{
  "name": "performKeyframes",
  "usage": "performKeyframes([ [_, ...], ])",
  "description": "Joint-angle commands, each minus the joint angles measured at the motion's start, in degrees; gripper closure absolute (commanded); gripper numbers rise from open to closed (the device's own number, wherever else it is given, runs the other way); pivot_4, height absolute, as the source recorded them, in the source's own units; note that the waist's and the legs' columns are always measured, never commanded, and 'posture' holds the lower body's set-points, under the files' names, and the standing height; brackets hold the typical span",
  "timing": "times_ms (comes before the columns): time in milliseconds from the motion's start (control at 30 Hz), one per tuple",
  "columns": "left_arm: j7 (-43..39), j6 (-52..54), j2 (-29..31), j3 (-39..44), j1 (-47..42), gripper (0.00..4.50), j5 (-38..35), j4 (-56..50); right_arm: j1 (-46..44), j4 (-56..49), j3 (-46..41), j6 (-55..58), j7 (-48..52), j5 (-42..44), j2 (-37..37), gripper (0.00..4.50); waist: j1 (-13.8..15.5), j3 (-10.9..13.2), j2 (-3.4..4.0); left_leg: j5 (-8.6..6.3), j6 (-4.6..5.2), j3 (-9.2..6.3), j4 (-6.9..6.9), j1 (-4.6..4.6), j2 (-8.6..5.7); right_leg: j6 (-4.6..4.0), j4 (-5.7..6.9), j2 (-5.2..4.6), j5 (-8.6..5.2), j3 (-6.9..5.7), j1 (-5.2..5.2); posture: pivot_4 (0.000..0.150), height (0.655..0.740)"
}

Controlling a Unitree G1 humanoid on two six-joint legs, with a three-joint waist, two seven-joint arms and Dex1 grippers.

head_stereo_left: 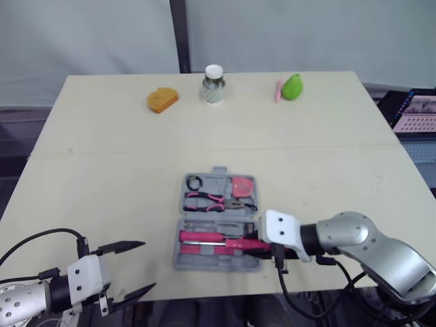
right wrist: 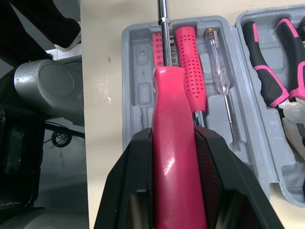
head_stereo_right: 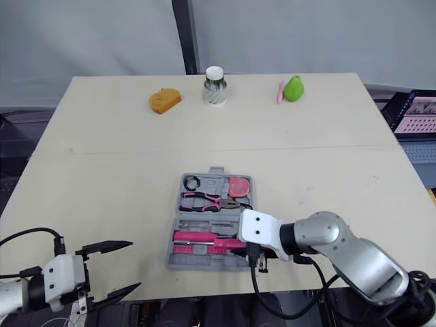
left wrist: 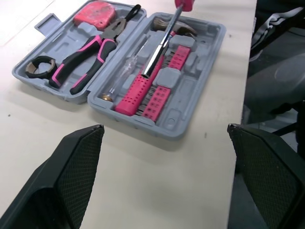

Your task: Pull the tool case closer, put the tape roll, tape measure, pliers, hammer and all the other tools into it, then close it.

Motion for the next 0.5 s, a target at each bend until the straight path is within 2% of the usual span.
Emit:
performKeyframes([
  [33,0.4,-0.8,0.3,-0.5,-0.6,0.0,0.3,0.0,0.5,-0.4,-1.3,-1.6,-0.2,-0.5,-0.1,3.82,0.0,0.0,0.0,0.0,0.0,-0.01,0.0,0.0,0.0,0.0,0.01,0.0,0.0,0.0,0.0,0.15,0.74],
  [333,1.0,-0.3,0.3,-1.9,-4.0,0.0,0.6,1.2,2.6,2.1,-3.5,-3.4,-0.8,-0.7,0.6,3.82,0.2,0.0,-0.01,0.0,0.0,-0.01,0.02,0.01,-0.01,0.0,0.02,-0.01,0.0,0.0,0.01,0.15,0.74],
  [500,2.2,1.6,0.7,-4.6,-11.1,0.0,-0.1,2.7,11.5,3.8,-11.6,-4.7,-3.8,-0.1,1.4,3.82,0.4,0.0,-0.08,0.0,0.0,-0.1,0.05,0.0,-0.03,0.01,0.05,-0.02,0.0,-0.06,0.08,0.15,0.74],
])
